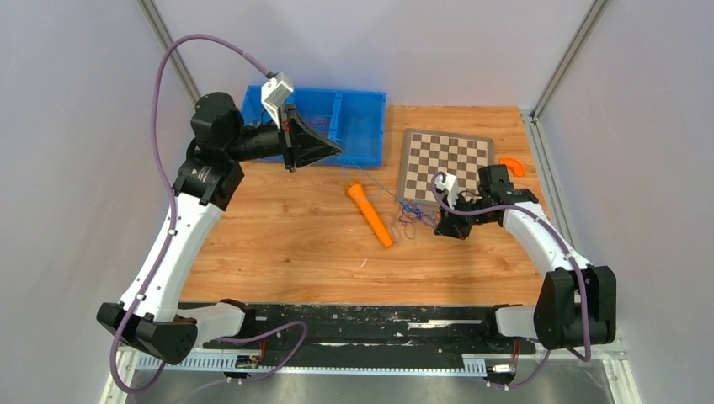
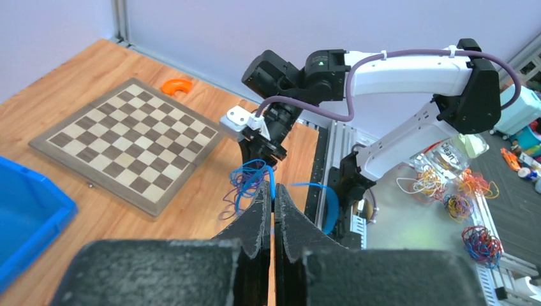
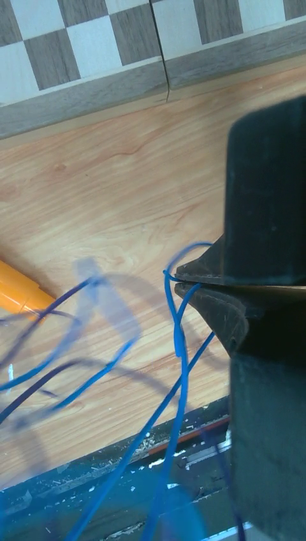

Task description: Untangle the cables

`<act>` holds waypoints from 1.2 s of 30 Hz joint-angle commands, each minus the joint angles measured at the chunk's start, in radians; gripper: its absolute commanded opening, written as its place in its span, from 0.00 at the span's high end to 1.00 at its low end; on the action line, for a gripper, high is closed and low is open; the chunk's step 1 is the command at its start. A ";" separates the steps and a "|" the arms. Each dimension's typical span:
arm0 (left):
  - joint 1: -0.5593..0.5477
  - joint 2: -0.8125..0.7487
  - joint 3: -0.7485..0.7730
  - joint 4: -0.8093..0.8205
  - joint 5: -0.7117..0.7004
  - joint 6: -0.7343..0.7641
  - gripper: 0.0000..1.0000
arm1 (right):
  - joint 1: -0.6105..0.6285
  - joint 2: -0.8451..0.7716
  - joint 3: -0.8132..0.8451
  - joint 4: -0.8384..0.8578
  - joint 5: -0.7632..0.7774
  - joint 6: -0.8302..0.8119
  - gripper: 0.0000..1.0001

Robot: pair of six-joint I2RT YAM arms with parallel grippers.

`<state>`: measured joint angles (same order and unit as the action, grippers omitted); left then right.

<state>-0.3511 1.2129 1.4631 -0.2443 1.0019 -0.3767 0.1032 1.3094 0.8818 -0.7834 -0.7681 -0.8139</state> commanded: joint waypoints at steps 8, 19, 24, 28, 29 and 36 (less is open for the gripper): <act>0.223 -0.087 0.178 0.141 -0.065 -0.055 1.00 | -0.065 0.010 -0.063 -0.022 0.124 -0.123 0.92; 0.305 0.014 0.432 0.227 -0.137 -0.168 1.00 | -0.064 0.045 -0.087 -0.025 0.176 -0.147 0.88; 0.305 0.084 0.490 0.273 -0.139 -0.181 1.00 | -0.064 0.031 -0.075 -0.036 0.164 -0.134 0.81; 0.305 0.146 0.522 0.303 -0.145 -0.194 1.00 | -0.064 0.022 -0.043 -0.065 0.143 -0.111 0.68; 0.303 0.155 0.524 0.309 -0.147 -0.203 1.00 | -0.064 0.021 -0.032 -0.074 0.138 -0.104 0.62; 0.274 0.278 0.470 0.454 -0.088 -0.302 1.00 | -0.064 0.008 0.037 -0.127 0.101 -0.035 0.08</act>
<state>-0.0532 1.4498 1.9514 0.0772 0.8745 -0.6056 0.0414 1.3510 0.8555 -0.8810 -0.6125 -0.8860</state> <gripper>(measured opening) 0.007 0.828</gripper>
